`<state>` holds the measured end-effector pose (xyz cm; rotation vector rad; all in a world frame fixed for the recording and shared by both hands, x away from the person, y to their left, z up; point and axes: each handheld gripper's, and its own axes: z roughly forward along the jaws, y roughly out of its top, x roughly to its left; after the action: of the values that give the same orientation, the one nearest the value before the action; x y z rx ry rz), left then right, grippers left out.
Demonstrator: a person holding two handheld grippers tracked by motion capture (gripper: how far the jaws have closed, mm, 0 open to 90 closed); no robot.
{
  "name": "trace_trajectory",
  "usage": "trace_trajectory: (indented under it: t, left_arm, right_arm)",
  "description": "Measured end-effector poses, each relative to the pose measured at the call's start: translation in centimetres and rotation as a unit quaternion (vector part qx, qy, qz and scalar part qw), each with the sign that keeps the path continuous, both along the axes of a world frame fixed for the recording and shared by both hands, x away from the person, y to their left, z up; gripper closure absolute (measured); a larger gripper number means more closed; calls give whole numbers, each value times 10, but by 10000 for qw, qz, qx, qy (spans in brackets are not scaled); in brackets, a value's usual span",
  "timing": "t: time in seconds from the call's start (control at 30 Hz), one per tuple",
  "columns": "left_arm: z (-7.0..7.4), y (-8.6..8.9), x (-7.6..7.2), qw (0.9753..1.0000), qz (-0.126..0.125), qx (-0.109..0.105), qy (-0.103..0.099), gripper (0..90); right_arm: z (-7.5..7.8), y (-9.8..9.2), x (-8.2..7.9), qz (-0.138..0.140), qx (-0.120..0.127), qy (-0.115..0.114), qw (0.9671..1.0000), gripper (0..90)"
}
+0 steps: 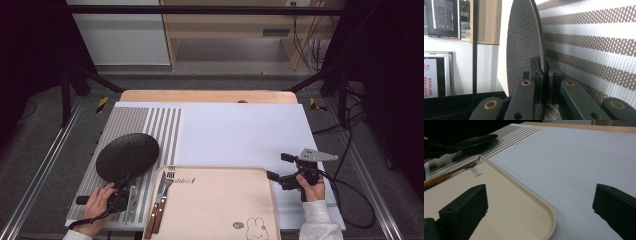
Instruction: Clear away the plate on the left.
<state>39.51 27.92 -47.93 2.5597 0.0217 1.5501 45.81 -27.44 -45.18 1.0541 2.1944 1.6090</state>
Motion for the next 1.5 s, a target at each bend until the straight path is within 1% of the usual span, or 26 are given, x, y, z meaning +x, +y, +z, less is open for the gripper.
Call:
trace_trajectory:
  t: [0.17,0.2,0.27,0.3,0.33,0.43,0.7,0.73,0.9,1.03,1.1,1.13,1.17,1.3,1.4,1.5]
  left_arm:
    - [5,-4,-3,10000,-18,44,-51,854]
    - [6,-4,-4,10000,-39,2,-55,853]
    - [8,-6,-5,10000,-65,-13,-49,853]
    - [8,-7,-7,10000,17,-73,-3,853]
    - [10,-9,-6,9999,-104,9,-62,853]
    - [13,-14,-9,9999,-133,17,-83,853]
    - [25,-23,-15,9994,-271,-177,-139,850]
    - [27,-24,-16,9994,-268,-157,-144,851]
    - [32,-28,-19,9991,-317,-237,-136,848]
    - [37,-32,-22,9988,-379,-253,-165,841]
    - [40,-35,-24,9989,-361,-271,-159,842]
    - [41,-36,-24,9987,-390,-291,-133,847]
    - [42,-37,-25,9987,-402,-273,-155,848]
    - [44,-41,-26,9983,-473,-311,-133,848]
    - [46,-45,-28,9980,-536,-298,-128,847]
    - [50,-50,-29,9978,-565,-314,-133,846]
  right_arm:
    - [-1,1,0,4,-18,18,10000,3]
    - [-1,1,0,12,-24,12,10000,4]
    - [0,1,0,2,-9,19,10000,3]
    - [0,0,0,2,-7,16,10000,3]
    - [0,0,0,7,-11,11,10000,3]
    - [0,1,0,12,-17,14,10000,3]
    - [0,0,0,1,-17,9,10000,4]
    - [0,0,0,3,-20,12,10000,3]
    - [0,0,0,4,-12,8,10000,3]
    - [0,0,0,12,-22,8,10000,3]
    - [0,0,0,7,-25,11,10000,3]
    - [0,0,0,9,-22,10,10000,3]
    - [0,0,0,8,-25,11,10000,3]
    - [0,0,0,2,-26,9,10000,3]
    - [0,0,0,6,-25,11,10000,3]
    - [0,0,0,-5,-9,10,10000,3]
